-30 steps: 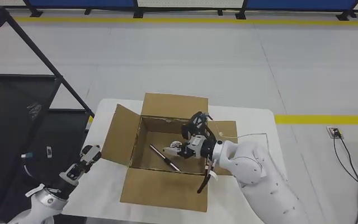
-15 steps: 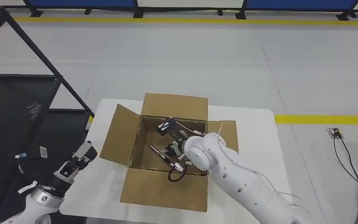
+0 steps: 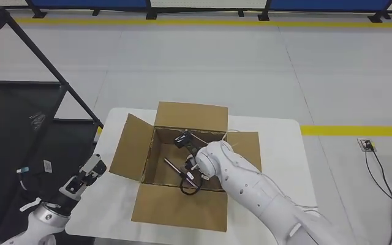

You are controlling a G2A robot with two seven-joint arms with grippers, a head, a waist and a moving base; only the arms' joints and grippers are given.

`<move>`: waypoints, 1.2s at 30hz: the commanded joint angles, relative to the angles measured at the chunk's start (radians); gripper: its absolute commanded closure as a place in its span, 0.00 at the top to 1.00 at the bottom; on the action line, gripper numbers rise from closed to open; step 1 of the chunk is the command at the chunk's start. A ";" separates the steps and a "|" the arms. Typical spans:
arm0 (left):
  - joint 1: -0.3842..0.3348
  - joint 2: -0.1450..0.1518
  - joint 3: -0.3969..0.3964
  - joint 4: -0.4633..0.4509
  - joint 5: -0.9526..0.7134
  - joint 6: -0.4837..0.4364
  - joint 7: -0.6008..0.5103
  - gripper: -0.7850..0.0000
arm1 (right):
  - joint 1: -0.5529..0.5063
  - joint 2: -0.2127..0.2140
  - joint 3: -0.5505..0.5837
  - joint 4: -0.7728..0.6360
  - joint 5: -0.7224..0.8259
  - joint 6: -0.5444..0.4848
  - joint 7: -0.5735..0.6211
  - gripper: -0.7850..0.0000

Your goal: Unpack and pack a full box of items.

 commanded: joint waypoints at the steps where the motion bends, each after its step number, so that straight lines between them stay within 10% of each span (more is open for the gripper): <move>1: 0.000 0.000 0.000 0.000 0.000 0.000 0.000 1.00 | 0.008 -0.013 -0.005 0.032 0.006 -0.005 -0.009 0.91; 5: 0.000 0.000 0.000 0.000 0.000 0.000 0.000 1.00 | 0.023 -0.039 -0.012 0.094 0.016 -0.016 -0.024 0.53; 12: 0.000 0.000 0.000 0.000 0.000 0.000 0.000 1.00 | 0.043 -0.074 -0.010 0.186 0.036 -0.049 -0.049 0.37; 17: 0.000 0.000 0.000 0.000 0.000 0.000 0.000 1.00 | 0.053 -0.088 0.001 0.212 0.048 -0.098 -0.089 0.00; 27: 0.000 0.000 0.000 0.000 0.000 0.000 0.000 1.00 | 0.028 -0.055 0.046 0.030 -0.023 -0.135 -0.108 0.00; 36: 0.000 0.000 0.000 0.000 0.000 0.000 0.000 1.00 | -0.197 0.078 0.244 -0.491 -0.240 -0.011 -0.008 0.00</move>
